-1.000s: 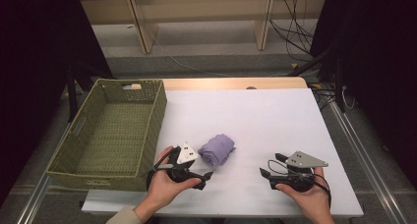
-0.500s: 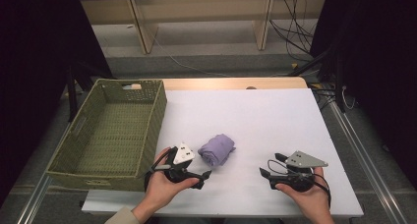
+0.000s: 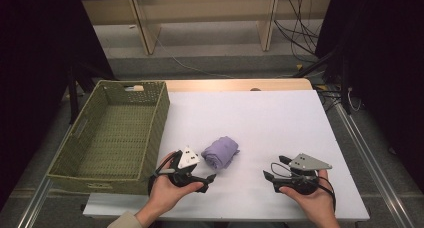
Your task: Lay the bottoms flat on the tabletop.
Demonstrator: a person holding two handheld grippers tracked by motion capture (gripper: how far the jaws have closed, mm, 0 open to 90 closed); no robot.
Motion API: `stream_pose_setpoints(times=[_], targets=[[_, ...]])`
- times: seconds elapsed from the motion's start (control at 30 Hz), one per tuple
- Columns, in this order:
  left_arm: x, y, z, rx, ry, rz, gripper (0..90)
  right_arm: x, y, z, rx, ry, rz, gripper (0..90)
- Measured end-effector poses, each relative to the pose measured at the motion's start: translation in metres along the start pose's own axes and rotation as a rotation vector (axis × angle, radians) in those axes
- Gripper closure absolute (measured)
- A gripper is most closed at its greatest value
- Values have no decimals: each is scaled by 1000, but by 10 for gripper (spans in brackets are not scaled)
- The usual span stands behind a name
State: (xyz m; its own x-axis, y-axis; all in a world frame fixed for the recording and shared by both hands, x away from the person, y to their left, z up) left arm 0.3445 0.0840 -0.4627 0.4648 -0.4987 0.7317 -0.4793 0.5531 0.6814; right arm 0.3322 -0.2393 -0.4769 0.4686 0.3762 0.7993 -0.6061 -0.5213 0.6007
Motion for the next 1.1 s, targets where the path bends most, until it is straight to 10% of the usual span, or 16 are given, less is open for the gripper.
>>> stream_pose_setpoints(times=[0.6,1.1], targets=[[1,-20,25,-73,-133,-111,851,5,-11,-7,13,43,-54,434],[12,-54,24,-56,-120,-181,887,26,-51,-24,65,46,-134,592]])
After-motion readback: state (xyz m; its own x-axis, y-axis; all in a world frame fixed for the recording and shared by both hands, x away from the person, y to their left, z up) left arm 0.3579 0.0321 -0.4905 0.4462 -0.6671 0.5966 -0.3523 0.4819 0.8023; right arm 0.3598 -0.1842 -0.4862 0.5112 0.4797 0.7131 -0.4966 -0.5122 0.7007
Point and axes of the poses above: each handheld gripper's, and its own axes: y roughly backward along the jaws, x roughly out of its top, z roughly to its right, the point moved 2 cm from there along -y, roughly forward along the jaws, and after that the axes turned 6 degrees about -z, right-handed, at the moved point
